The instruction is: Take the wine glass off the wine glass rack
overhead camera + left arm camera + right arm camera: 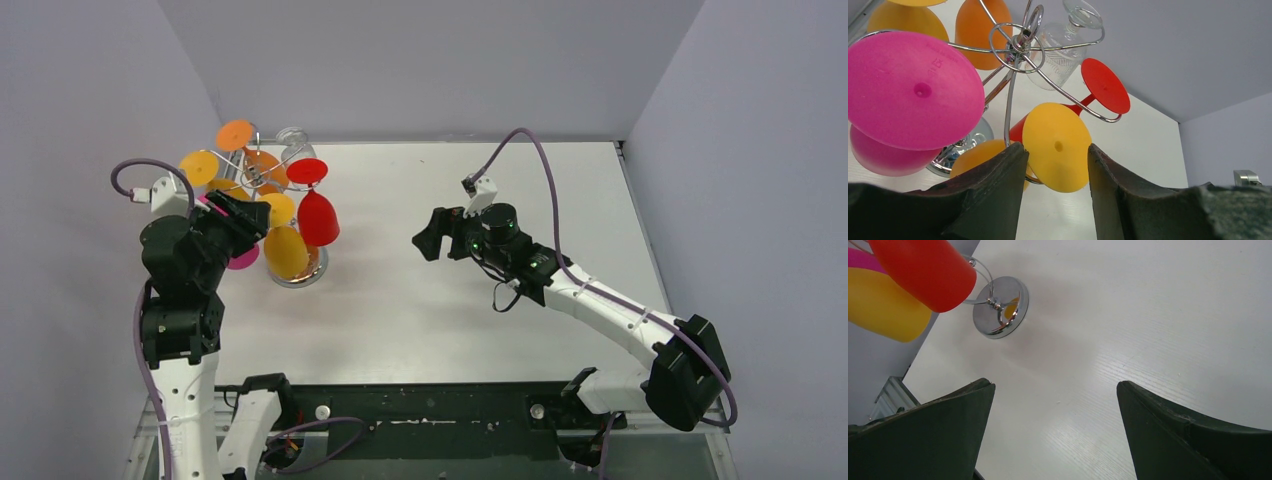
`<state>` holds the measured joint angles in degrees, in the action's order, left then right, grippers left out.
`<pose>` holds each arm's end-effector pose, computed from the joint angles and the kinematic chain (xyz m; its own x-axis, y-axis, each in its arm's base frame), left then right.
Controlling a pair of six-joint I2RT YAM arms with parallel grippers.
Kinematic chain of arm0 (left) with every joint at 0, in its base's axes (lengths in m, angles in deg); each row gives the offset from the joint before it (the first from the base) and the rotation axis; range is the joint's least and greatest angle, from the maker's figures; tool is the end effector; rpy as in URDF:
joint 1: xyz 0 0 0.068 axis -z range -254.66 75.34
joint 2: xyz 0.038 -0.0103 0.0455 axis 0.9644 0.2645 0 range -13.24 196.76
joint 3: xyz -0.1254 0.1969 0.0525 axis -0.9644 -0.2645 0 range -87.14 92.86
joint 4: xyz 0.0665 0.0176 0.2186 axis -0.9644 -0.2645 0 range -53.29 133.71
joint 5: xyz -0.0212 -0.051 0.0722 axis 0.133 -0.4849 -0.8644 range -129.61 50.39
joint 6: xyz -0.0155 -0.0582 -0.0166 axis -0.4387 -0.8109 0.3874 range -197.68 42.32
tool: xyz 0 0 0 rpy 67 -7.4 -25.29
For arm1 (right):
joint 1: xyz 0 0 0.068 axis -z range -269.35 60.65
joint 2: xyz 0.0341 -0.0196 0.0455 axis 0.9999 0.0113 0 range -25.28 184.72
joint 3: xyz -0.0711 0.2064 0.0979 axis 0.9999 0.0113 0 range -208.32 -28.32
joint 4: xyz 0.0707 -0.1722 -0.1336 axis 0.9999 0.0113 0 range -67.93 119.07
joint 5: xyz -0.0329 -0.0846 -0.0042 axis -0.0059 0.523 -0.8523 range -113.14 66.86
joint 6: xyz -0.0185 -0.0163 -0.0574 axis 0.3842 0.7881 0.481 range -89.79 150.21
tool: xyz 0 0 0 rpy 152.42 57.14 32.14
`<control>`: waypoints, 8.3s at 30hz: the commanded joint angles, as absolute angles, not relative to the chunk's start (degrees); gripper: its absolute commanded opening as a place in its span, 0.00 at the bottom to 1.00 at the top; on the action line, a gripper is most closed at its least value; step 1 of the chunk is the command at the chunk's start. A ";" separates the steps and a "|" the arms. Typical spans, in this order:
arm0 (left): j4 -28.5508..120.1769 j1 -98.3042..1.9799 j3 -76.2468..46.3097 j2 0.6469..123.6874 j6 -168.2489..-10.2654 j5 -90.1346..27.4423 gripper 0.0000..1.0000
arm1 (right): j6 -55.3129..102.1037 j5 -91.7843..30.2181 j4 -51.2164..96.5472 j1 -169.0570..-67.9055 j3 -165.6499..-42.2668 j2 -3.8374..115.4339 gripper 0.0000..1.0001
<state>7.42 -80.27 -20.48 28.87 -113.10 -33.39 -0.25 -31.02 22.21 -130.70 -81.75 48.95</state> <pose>0.1348 0.0080 0.3844 -0.1699 -0.5956 -0.7851 -0.1107 0.8032 -0.5853 0.2123 0.1956 0.2721 -0.6118 0.1306 -0.7802 -0.5109 0.6878 0.5157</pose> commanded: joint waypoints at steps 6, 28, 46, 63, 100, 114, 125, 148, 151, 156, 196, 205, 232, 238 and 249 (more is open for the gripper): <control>9.48 -79.98 -19.38 30.34 -109.28 -34.63 0.46 | 1.20 -30.21 21.20 -130.66 -85.80 47.06 1.00; 4.54 -80.02 -14.85 34.04 -101.15 -30.99 0.54 | 0.58 -30.20 21.41 -130.58 -85.87 46.50 1.00; 5.31 -80.02 -13.02 35.08 -101.66 -30.89 0.52 | 0.49 -29.22 24.77 -130.49 -88.53 48.29 1.00; 4.27 -80.02 -12.28 36.52 -99.09 -26.96 0.49 | -0.46 -29.44 24.31 -130.49 -87.63 48.61 1.00; -1.36 -80.01 -10.43 37.45 -97.20 -26.96 0.52 | -2.44 -29.57 24.26 -130.49 -86.95 47.54 1.00; -4.23 -80.02 -9.86 39.28 -95.19 -25.99 0.50 | -3.41 -29.45 24.18 -130.54 -86.43 46.95 1.00; -5.61 -80.02 -8.52 40.16 -94.00 -25.41 0.43 | -3.89 -29.78 23.74 -130.53 -86.58 47.62 1.00; -0.27 -80.06 -8.07 41.68 -98.05 -22.87 0.00 | -2.40 -28.53 27.22 -130.42 -90.19 49.44 1.00; 1.42 -80.05 -8.83 41.10 -99.88 -22.16 0.00 | -2.44 -28.42 27.23 -130.40 -90.00 49.34 1.00; 3.39 -80.09 -10.57 40.10 -102.53 -21.41 0.00 | -2.35 -28.06 27.94 -130.41 -90.04 48.99 1.00; 6.16 -81.23 -13.13 34.78 -124.37 -32.36 0.00 | -1.43 -26.57 30.41 -130.08 -90.96 47.75 1.00; 3.83 -81.25 -13.85 32.16 -126.09 -37.06 0.00 | -1.45 -26.69 30.62 -129.88 -90.95 47.66 1.00; 17.43 -81.25 -22.45 30.14 -134.14 -39.71 0.00 | -1.48 -26.71 30.66 -129.72 -91.84 48.11 1.00; 17.44 -81.21 -21.62 31.17 -133.12 -40.04 0.00 | -1.34 -26.48 30.77 -129.71 -91.73 48.14 1.00; 10.31 -81.21 -16.85 28.44 -130.00 -43.00 0.00 | -1.79 -27.61 30.86 -129.74 -91.82 49.06 1.00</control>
<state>9.60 -81.03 -20.31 30.00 -131.89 -40.95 -2.00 -27.87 32.42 -130.13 -89.29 49.50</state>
